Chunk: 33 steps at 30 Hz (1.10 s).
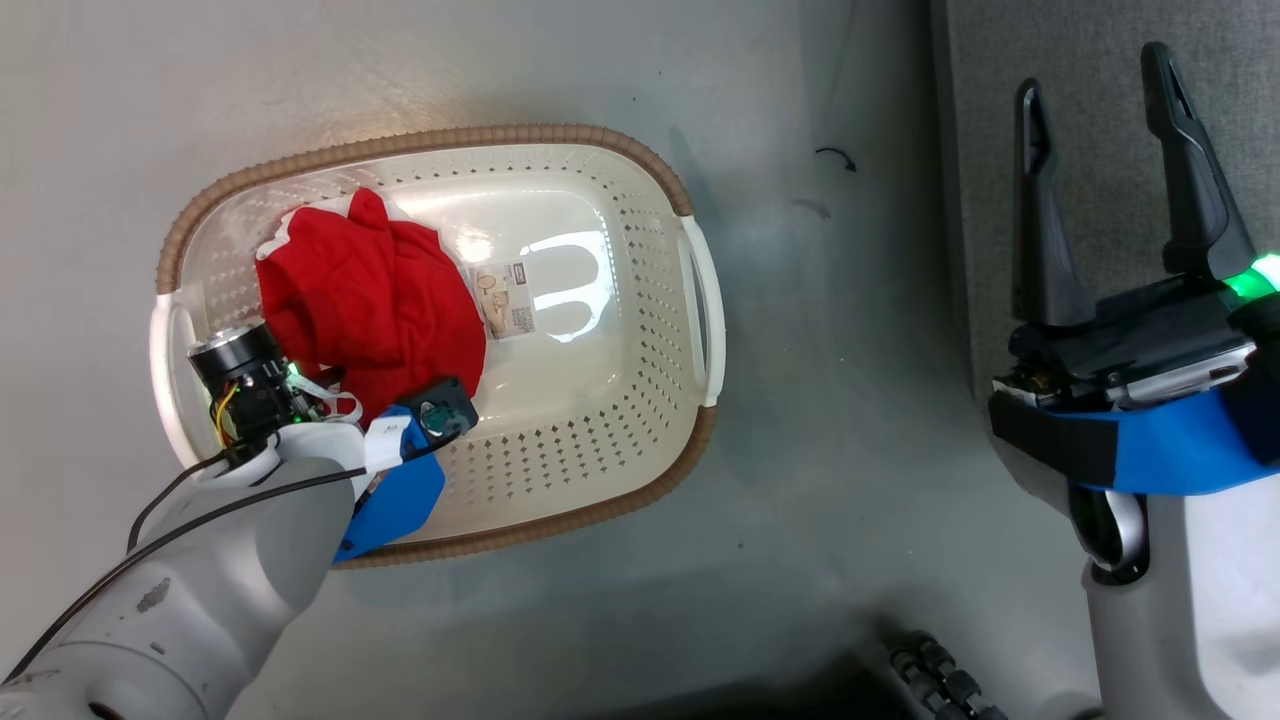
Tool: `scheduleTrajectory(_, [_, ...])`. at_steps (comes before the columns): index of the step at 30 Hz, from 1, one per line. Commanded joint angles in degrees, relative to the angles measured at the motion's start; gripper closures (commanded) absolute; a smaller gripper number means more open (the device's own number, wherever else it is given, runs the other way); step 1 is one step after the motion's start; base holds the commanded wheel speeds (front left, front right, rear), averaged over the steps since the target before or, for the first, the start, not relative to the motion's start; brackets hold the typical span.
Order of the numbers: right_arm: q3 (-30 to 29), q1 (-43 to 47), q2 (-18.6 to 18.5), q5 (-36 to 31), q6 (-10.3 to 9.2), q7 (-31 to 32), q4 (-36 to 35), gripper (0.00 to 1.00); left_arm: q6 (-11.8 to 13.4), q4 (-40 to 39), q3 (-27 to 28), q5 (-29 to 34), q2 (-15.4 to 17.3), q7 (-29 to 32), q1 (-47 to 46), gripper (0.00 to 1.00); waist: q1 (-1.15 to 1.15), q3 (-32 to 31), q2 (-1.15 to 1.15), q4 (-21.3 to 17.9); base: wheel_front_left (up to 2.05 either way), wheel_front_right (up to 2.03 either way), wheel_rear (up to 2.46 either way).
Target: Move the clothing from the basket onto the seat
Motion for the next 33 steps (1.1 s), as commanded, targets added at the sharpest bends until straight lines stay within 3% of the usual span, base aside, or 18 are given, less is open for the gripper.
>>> scheduleTrajectory(1, [-0.3, -0.6, 0.0, -0.2, 0.03, 0.0, -0.4, 0.0, 0.0, 0.6, -0.1, -0.5, -0.5, 0.7, -1.1, 0.0, 0.0, 0.4, 0.0, 0.0, 0.0, 0.0, 0.0])
scheduleTrajectory(6, [-0.7, -0.3, 0.0, -0.8, 0.03, 0.0, -1.1, 0.0, 0.0, 1.2, -0.1, -0.6, -1.3, 3.1, -1.1, 0.0, 0.0, 1.2, 0.0, 0.3, 0.0, 0.0, 0.0])
scheduleTrajectory(9, [-1.0, -0.3, 0.0, -1.2, 0.03, 0.0, -1.3, 0.0, 0.0, 1.3, -0.1, -0.6, -1.4, 3.1, -1.6, 1.0, 0.0, 1.6, 0.0, 0.4, 0.0, 0.0, 0.0])
scheduleTrajectory(15, [-1.4, -0.7, 0.0, -1.5, 0.03, 0.0, -1.1, 0.0, 0.0, 1.9, -0.1, -0.4, -2.0, 2.0, -2.2, 1.0, 0.0, 1.5, 0.0, 0.6, 0.0, 0.0, 0.0])
scheduleTrajectory(27, [-1.5, -0.8, 0.0, -0.8, 0.03, 0.0, 0.7, 0.0, 0.0, -0.2, -0.1, -3.1, -4.2, -6.6, -2.3, 1.0, 0.0, -4.2, 0.0, 2.0, 0.0, 0.0, 0.0])
scheduleTrajectory(33, [-1.7, 0.1, 0.0, -0.3, 0.03, 0.0, 2.1, 0.0, 0.0, -3.7, -0.1, -6.9, -2.5, -10.3, -1.3, 1.0, 0.0, -8.5, 0.0, 2.8, 0.0, 0.0, 0.0])
